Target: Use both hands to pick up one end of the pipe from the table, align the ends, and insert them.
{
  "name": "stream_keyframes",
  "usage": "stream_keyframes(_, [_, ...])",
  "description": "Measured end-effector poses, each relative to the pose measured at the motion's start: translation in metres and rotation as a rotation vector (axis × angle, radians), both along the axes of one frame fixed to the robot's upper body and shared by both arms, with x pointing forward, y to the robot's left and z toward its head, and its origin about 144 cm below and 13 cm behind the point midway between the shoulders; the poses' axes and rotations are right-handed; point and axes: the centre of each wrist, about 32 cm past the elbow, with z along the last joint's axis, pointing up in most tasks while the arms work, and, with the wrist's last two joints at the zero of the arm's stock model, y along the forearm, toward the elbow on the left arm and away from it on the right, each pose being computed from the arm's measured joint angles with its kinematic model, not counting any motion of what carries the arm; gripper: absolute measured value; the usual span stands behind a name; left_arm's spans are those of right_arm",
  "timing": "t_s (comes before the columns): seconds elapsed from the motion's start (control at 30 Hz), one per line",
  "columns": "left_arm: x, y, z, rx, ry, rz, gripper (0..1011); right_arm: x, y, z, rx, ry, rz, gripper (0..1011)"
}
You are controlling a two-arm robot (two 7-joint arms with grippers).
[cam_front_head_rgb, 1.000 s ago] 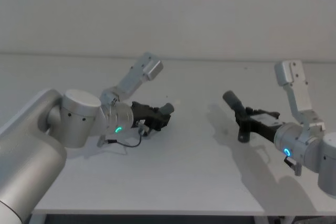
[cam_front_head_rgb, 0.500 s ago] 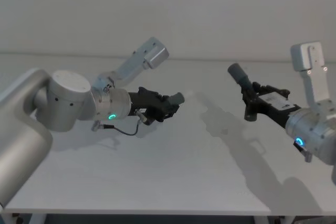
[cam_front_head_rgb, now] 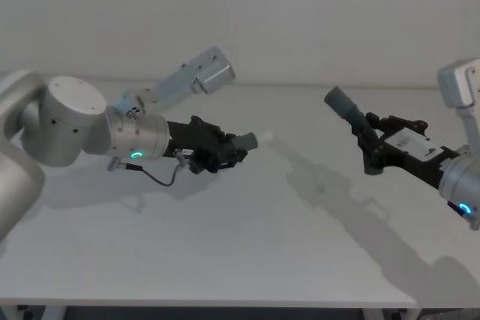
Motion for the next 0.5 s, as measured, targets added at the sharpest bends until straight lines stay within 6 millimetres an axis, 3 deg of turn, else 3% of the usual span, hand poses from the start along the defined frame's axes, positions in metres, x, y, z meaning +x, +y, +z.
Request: stream_keyframes(0.5, [0.005, 0.021, 0.013, 0.013, -0.043, -0.144, 343, -0.001, -0.033, 0.01, -0.089, 0.005, 0.243, 273])
